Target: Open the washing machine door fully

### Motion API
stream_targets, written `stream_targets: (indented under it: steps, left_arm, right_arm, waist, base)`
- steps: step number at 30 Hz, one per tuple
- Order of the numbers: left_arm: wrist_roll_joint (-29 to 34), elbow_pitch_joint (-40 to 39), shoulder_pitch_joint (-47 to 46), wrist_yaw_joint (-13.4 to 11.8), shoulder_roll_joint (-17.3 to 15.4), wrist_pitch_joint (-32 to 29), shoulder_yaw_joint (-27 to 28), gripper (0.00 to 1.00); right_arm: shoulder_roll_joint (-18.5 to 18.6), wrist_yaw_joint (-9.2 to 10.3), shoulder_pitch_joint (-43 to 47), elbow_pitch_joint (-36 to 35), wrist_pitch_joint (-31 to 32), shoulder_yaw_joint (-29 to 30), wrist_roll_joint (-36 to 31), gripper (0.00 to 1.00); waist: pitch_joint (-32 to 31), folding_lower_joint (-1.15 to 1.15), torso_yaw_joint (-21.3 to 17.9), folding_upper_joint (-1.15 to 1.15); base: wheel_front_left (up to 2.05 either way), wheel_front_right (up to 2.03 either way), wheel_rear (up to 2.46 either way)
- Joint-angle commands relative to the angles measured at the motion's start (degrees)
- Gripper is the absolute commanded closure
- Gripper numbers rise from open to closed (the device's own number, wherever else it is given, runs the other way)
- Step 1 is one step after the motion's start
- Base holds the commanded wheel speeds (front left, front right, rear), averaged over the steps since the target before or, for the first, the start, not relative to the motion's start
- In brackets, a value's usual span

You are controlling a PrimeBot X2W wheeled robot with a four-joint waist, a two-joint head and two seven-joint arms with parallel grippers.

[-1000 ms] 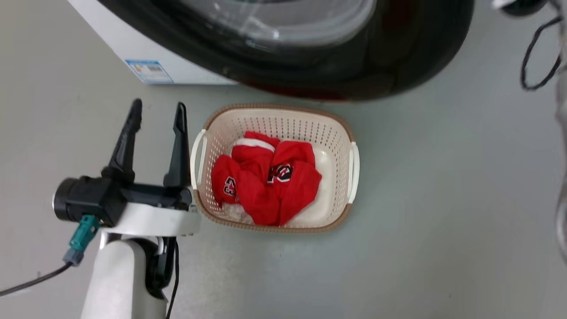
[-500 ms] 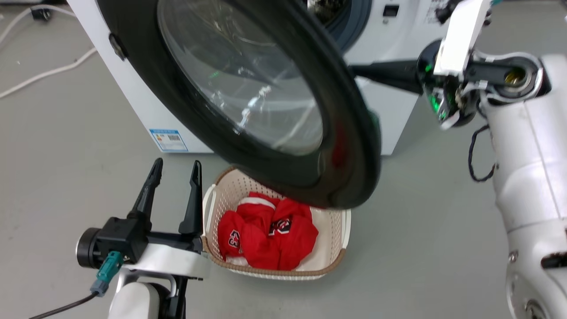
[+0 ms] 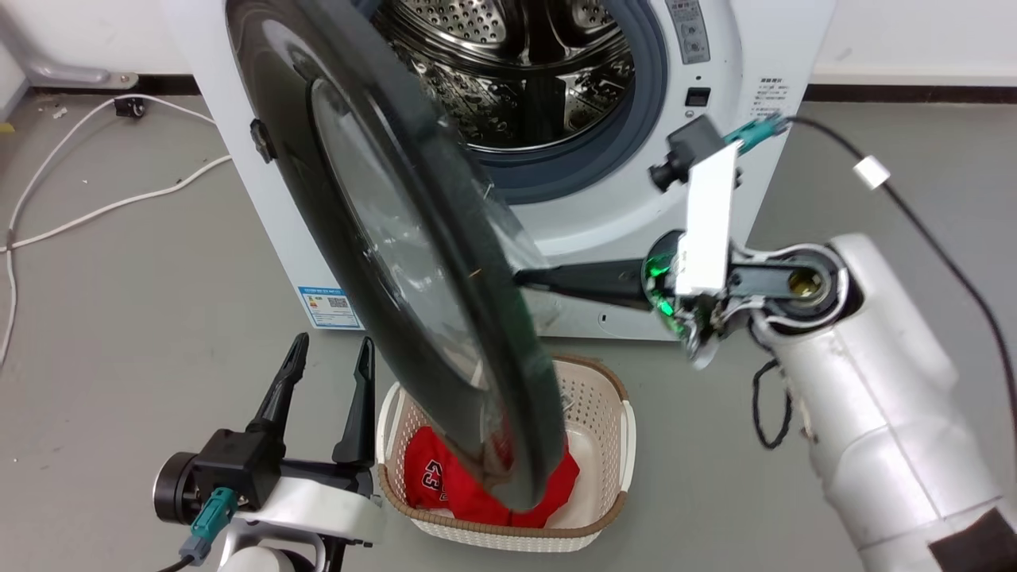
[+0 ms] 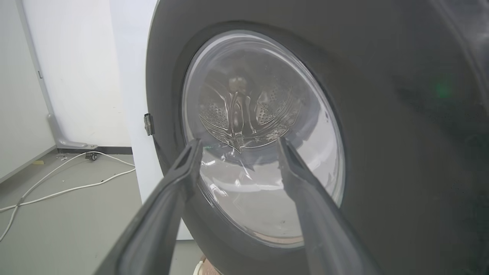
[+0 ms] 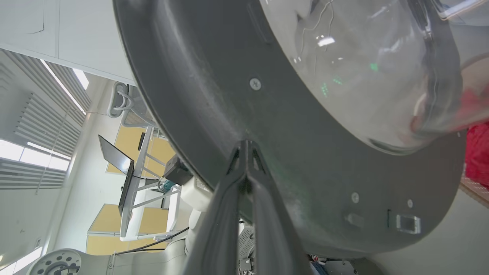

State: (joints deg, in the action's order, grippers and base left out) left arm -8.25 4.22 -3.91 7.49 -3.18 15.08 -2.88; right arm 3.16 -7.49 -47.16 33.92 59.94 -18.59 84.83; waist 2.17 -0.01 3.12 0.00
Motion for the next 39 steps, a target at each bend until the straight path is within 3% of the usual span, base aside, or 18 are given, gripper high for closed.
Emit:
stream_targets:
  steps: [1, 10, 13, 18, 19, 20, 21, 24, 29, 33, 37, 39]
  left_arm:
    - [0.0, 0.04, 0.59, 0.01, 0.07, 0.13, 0.04, 0.0]
    - [-0.32, 0.02, 1.21, 0.01, 0.19, 0.13, 0.6, 0.0]
    - [-0.37, 0.03, 1.38, 0.01, 0.23, 0.13, 0.92, 0.0]
    - [-0.28, -0.17, 1.83, 0.01, 0.28, 0.13, 1.68, 0.0]
    - [-0.27, -0.24, 1.97, 0.01, 0.28, 0.13, 1.81, 0.0]
    - [-0.29, -0.29, 2.13, 0.01, 0.29, 0.13, 1.89, 0.0]
    - [-0.31, -0.33, 2.24, 0.01, 0.3, 0.13, 1.99, 0.0]
    - [-0.49, -0.29, 2.49, 0.01, 0.3, 0.13, 2.3, 0.0]
    - [-0.38, -0.22, 2.95, 0.01, 0.3, 0.13, 2.9, 0.0]
    - [-0.41, -0.12, 3.58, 0.01, 0.3, 0.13, 3.42, 0.0]
    - [-0.33, -0.03, 3.79, 0.01, 0.31, 0.13, 3.82, 0.0]
    - [-0.32, -0.08, 3.93, 0.01, 0.28, 0.13, 4.16, 0.0]
  right_arm:
    - [-0.48, 0.0, 1.49, -0.77, -0.77, -1.54, 1.36, 1.0]
    - [-0.38, 0.0, 4.23, -4.39, -9.19, -9.96, 7.82, 1.0]
    - [-0.31, 0.0, 5.57, -5.23, -16.14, -9.86, 9.02, 1.0]
    - [-0.28, 0.0, 9.53, -6.96, -33.01, -5.27, 7.67, 1.0]
    - [-0.27, 0.0, 10.91, -7.48, -36.2, -3.77, 7.94, 0.77]
    - [-0.22, -0.01, 12.1, -8.46, -39.5, -2.23, 7.42, 0.27]
    - [0.21, -0.01, 13.48, -9.46, -42.61, -0.89, 6.66, 0.0]
    - [1.11, 0.0, 19.03, -12.13, -50.6, 3.27, 5.81, 0.0]
    - [1.47, -0.01, 26.48, -16.62, -57.75, 7.77, 5.84, 0.0]
    - [2.85, -0.01, 34.26, -20.31, -66.24, 10.89, 1.58, 0.0]
    - [4.6, -0.01, 40.05, -21.0, -73.32, 12.59, -7.92, 0.0]
    - [5.88, 0.0, 41.62, -20.82, -74.67, 14.46, -15.99, 0.0]
  waist:
    - [-0.15, 0.01, 0.19, 0.0]
    - [-0.41, 0.01, -0.19, 0.0]
    - [-0.8, 0.01, -0.48, 0.0]
    - [-1.45, 0.01, -1.07, 0.0]
    - [-1.53, 0.01, -1.16, 0.0]
    - [-1.6, 0.01, -1.21, 0.0]
    - [-1.59, 0.01, -1.27, 0.0]
    - [-1.77, 0.01, -1.45, 0.0]
    - [-2.17, 0.01, -1.89, 0.0]
    - [-2.55, 0.01, -2.27, 0.0]
    - [-2.88, 0.01, -2.64, 0.0]
    - [-3.02, 0.01, -2.92, 0.0]
  base:
    - [0.0, 0.0, 0.0]
    - [0.0, 0.0, 0.0]
    - [0.0, 0.0, 0.0]
    - [0.0, 0.0, 0.0]
    - [0.0, 0.0, 0.0]
    - [0.0, 0.0, 0.0]
    - [0.0, 0.0, 0.0]
    - [0.0, 0.0, 0.0]
    - [0.0, 0.0, 0.0]
    - [0.0, 0.0, 0.0]
    - [0.0, 0.0, 0.0]
    - [0.0, 0.0, 0.0]
